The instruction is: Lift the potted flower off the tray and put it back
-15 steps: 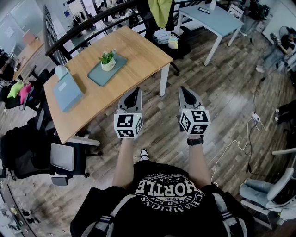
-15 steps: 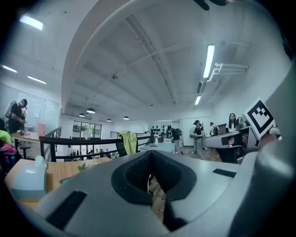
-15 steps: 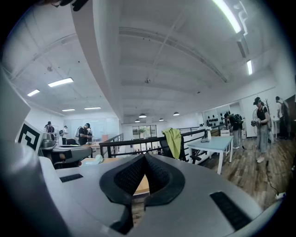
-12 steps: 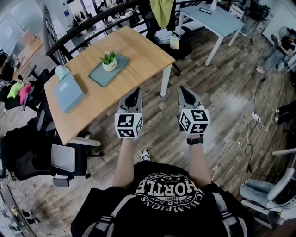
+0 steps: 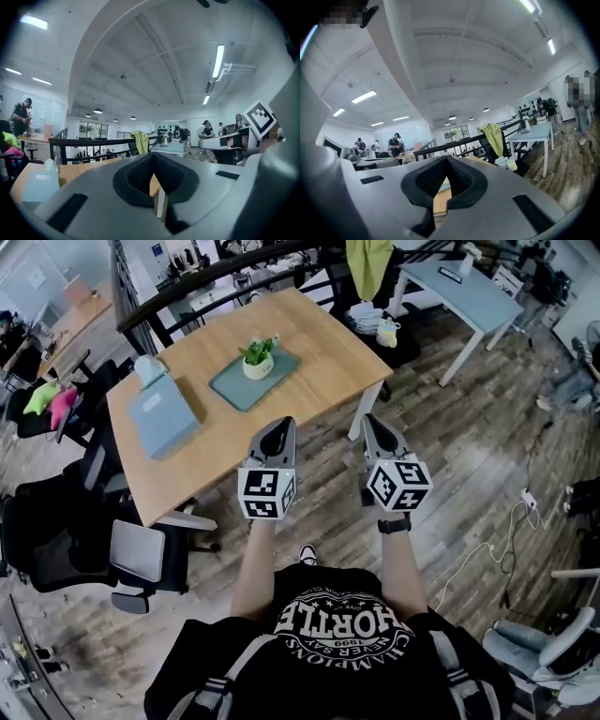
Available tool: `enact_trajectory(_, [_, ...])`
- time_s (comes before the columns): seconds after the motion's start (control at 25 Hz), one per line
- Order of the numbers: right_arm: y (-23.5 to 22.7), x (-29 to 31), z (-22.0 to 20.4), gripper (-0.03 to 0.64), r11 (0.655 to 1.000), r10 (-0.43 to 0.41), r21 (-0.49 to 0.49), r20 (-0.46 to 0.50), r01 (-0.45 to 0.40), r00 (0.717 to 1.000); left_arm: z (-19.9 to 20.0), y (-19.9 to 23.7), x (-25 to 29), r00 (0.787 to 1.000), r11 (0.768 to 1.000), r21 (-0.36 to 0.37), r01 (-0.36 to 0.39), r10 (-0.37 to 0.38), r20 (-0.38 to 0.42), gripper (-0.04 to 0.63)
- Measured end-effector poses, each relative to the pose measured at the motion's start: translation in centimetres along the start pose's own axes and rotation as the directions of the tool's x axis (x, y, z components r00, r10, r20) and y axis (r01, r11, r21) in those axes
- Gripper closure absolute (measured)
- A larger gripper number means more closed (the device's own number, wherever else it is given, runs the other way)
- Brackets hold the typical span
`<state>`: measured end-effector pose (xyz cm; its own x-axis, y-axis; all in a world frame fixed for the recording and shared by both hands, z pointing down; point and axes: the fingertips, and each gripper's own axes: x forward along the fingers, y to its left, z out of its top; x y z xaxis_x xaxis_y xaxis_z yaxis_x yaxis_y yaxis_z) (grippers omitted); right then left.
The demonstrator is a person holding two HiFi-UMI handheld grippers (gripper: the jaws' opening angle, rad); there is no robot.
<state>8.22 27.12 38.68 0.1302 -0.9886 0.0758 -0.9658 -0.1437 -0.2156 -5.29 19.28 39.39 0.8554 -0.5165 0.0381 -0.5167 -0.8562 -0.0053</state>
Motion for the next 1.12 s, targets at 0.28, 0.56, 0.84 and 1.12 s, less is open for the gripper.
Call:
enact_trajectory(0.28, [5.4,5.4,-0.9,0.596,0.996,0.086,-0.028,-0.033,-0.087,0.996,-0.7,6.6,-1.6,0.997,0.996,-0.038,-0.083,0.083,0.005,0.578])
enact_trajectory(0.56, [8.0,10.2,-1.6,0.596,0.986,0.163,-0.030,-0.066,-0.165,0.984,-1.7,11.0,-1.6,0.989,0.986,-0.075,-0.150,0.150,-0.007,0.578])
enact_trajectory(0.84, [8.1,17.1,-1.5,0.595,0.964,0.257,-0.040,-0.085,-0.261,0.963,-1.8,15.0,1.8,0.972,0.969,-0.076,-0.234,0.235,-0.004,0.578])
enact_trajectory(1.12, [6.2,25.6,-0.4,0.595,0.928,0.365,-0.031,-0.127,-0.371,0.922,-1.2,18.6,7.7,0.947,0.944,-0.077,-0.321,0.322,-0.003,0.578])
